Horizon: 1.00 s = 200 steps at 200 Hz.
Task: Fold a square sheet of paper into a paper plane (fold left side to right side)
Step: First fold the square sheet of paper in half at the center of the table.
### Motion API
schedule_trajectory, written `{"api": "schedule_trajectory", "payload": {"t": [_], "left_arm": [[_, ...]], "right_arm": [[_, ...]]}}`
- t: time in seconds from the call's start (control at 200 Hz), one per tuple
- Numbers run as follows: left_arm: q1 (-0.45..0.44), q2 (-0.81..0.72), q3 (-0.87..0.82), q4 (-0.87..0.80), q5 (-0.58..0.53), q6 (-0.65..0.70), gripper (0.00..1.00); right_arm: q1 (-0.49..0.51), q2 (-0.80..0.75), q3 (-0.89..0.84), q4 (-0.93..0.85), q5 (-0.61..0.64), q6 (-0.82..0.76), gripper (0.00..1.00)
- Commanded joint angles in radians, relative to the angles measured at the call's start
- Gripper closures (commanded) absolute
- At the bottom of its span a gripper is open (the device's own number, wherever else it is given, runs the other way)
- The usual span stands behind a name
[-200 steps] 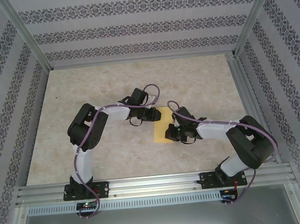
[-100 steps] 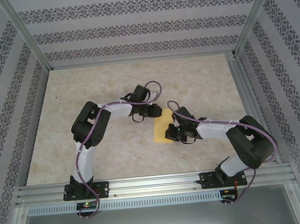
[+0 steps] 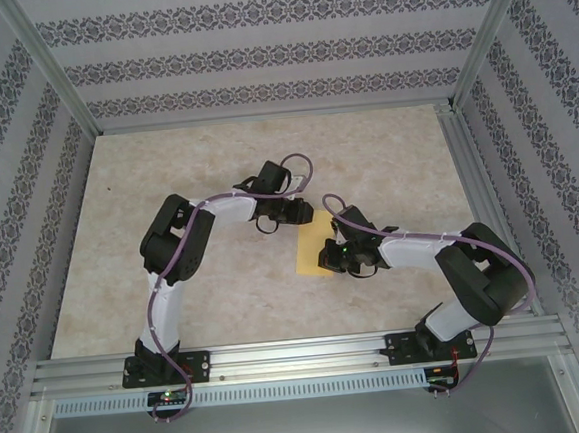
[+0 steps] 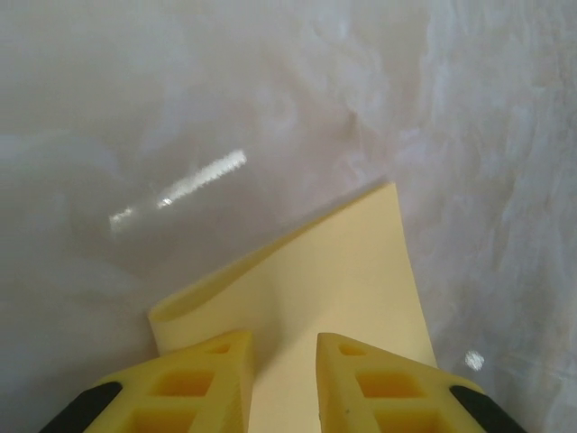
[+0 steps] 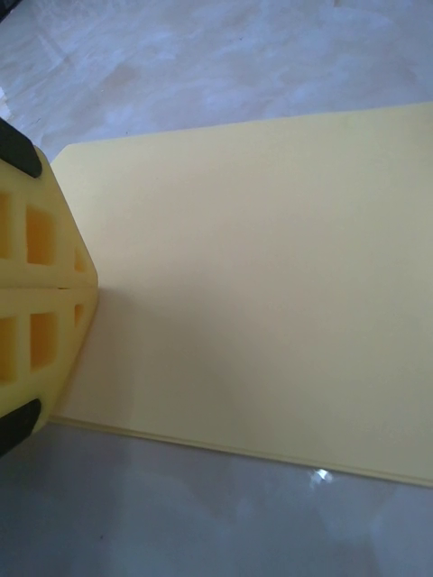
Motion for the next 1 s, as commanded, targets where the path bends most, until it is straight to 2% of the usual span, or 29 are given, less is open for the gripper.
{"api": "schedule_trajectory", "payload": {"t": [0.0,0.295,0.455,0.769,0.994], "left_arm": [[0.046,0.048,0.063,-0.012,-0.071,0.044,0.7],[0.058,0.101,0.14,-0.037,-0.086,0.048,0.7],[0.08,0.045,0.101,-0.034,-0.091,0.055,0.7],[0.13,-0.261,-0.03,-0.083,-0.14,0.094,0.59],[0.129,-0.561,-0.313,-0.026,-0.165,0.08,0.52]], "right_arm": [[0.017,0.055,-0.039,-0.138,0.079,-0.017,0.98],[0.019,0.052,-0.046,-0.134,0.08,-0.014,0.98],[0.019,0.051,-0.033,-0.134,0.076,-0.017,0.98],[0.024,0.014,0.035,-0.128,0.072,-0.036,0.93],[0.023,-0.106,0.171,-0.268,0.13,-0.104,0.83]]}}
